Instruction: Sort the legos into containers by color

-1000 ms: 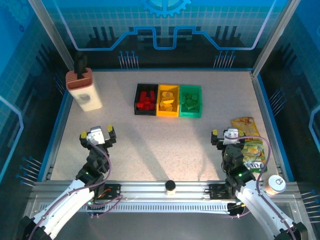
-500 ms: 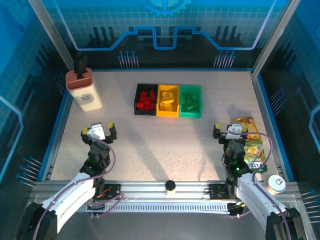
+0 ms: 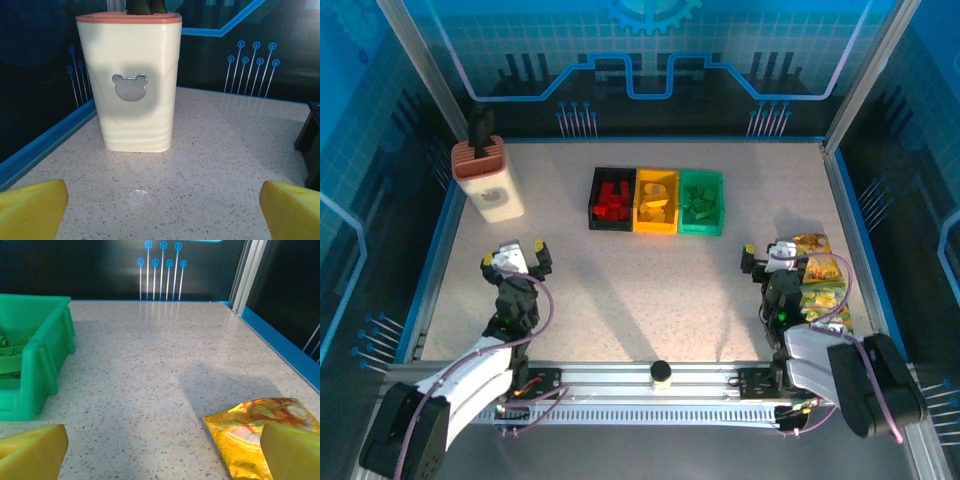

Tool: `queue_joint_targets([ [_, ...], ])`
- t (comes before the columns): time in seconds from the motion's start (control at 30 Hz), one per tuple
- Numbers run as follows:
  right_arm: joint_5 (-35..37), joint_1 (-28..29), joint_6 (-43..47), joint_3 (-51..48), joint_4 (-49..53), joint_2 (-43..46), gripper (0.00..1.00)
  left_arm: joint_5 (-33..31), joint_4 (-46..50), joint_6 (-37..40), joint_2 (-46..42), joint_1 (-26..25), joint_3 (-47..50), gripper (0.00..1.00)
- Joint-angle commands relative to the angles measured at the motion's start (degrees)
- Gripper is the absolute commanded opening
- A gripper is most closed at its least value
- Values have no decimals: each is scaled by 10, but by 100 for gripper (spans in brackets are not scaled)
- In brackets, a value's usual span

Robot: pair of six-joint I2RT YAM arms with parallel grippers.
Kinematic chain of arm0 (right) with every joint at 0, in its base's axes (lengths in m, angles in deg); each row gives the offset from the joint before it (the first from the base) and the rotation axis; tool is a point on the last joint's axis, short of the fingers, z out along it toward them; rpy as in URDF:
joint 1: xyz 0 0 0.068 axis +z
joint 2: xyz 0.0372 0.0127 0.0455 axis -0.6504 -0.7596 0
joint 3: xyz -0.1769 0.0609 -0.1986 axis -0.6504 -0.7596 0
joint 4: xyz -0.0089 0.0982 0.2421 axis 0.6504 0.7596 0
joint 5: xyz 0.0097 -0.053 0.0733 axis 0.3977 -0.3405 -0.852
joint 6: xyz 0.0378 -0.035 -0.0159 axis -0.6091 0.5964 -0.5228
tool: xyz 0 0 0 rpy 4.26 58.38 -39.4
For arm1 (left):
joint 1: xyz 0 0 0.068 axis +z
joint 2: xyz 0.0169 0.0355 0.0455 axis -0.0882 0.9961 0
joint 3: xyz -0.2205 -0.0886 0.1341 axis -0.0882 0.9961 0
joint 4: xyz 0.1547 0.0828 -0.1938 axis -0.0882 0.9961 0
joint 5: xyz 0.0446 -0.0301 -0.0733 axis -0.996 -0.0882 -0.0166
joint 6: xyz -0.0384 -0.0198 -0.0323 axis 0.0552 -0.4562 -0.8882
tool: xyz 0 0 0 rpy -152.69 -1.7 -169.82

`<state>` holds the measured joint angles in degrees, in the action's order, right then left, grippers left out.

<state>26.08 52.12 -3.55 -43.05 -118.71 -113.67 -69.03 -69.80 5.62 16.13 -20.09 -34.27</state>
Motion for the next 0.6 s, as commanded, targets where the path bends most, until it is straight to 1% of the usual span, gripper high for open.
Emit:
queue_joint_targets([
  [0.0,-2,-8,6,5,-143,-56,100,20,-73,-16,25,9,21,99],
  [0.13,3,-8,18,8,-233,-128,100,24,-107,-21,61,19,20,99],
  [0.17,3,-6,21,10,-233,-136,100,26,-114,-21,70,21,18,99],
  [0.23,9,-21,6,25,-238,-177,100,31,-131,-21,87,24,16,99],
  [0.27,2,-39,-7,46,-239,-203,100,31,-141,-21,96,25,16,99],
  [0.3,-29,-49,-1,54,-224,-201,100,32,-150,-21,105,26,15,99],
  [0.33,-38,-50,0,57,-210,-196,100,32,-157,-21,112,26,15,99],
  [0.37,-39,-50,-3,56,-205,-194,100,32,-165,-21,121,28,14,99],
  [0.43,-46,-54,-5,44,-236,-205,100,31,-178,-20,136,28,12,99],
  [0.57,-53,-55,-6,41,-238,-203,100,34,-206,-14,165,29,7,99],
])
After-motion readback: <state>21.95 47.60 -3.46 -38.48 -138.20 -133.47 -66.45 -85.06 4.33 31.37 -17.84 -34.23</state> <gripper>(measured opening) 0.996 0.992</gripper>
